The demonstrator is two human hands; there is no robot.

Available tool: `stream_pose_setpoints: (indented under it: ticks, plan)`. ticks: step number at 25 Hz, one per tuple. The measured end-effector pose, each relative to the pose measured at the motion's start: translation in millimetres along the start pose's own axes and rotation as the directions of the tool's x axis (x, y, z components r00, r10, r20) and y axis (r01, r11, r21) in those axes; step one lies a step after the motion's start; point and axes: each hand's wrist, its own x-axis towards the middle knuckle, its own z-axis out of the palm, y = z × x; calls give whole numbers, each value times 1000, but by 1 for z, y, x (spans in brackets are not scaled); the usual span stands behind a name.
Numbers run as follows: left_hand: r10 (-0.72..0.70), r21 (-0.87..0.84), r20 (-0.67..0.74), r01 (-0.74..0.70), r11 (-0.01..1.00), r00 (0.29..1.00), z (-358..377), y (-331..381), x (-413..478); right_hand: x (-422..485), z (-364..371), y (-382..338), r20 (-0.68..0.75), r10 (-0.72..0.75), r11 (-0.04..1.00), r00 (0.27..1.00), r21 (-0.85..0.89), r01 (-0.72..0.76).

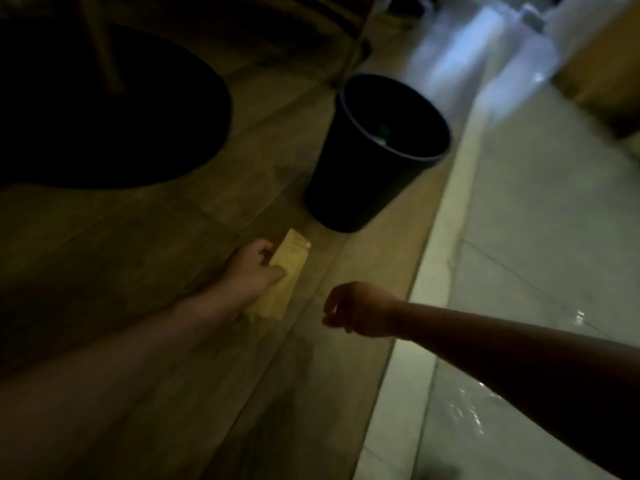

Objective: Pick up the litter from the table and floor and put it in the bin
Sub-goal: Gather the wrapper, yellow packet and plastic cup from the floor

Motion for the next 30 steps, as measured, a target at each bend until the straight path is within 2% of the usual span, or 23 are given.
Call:
stream_pose_setpoints:
  ticks: [2, 3, 5, 8, 13, 16, 18, 20, 22, 25, 28, 30]
  plan:
    - [14, 45, 126, -20, 999, 992, 27, 7, -20, -19, 9, 32, -35, 15, 994, 999, -105, -18]
    - [17, 51, 157, -25, 998, 987, 37, 5, -26, -23, 15, 46, -51, 29, 996, 998, -88, -33]
    - [17, 50, 159, -25, 998, 987, 49, -5, -30, -31, 30, 71, -59, 69, 994, 996, -86, -74]
    - [16, 86, 175, -31, 996, 984, 59, -11, -29, -53, 37, 105, -77, 70, 968, 995, -235, -86]
    - [52, 270, 224, -113, 956, 973, 132, 14, -24, -124, 43, 194, -269, 144, 972, 952, -144, -187]
    - [56, 337, 384, -196, 921, 922, 188, 15, -35, -142, 45, 262, -374, 285, 954, 883, 18, -301]
    - [62, 380, 488, -276, 883, 871, 212, 11, -43, -131, 39, 297, -339, 275, 954, 900, -18, -298]
    - [112, 385, 562, -379, 841, 819, 226, 9, -45, -106, 26, 315, -321, 197, 966, 926, -97, -239]
    - [140, 429, 568, -437, 791, 811, 227, 15, -48, -72, 17, 323, -321, 82, 967, 943, -204, -153]
    - [95, 546, 523, -418, 726, 847, 224, 23, -46, -27, 12, 333, -330, 8, 952, 944, -285, -108]
    - [-6, 662, 373, -261, 703, 928, 236, 37, -37, -5, 8, 351, -292, -60, 922, 954, -383, -59]
    - [-63, 689, 293, -165, 706, 954, 253, 54, -35, -1, 5, 364, -338, -88, 939, 937, -343, -36]
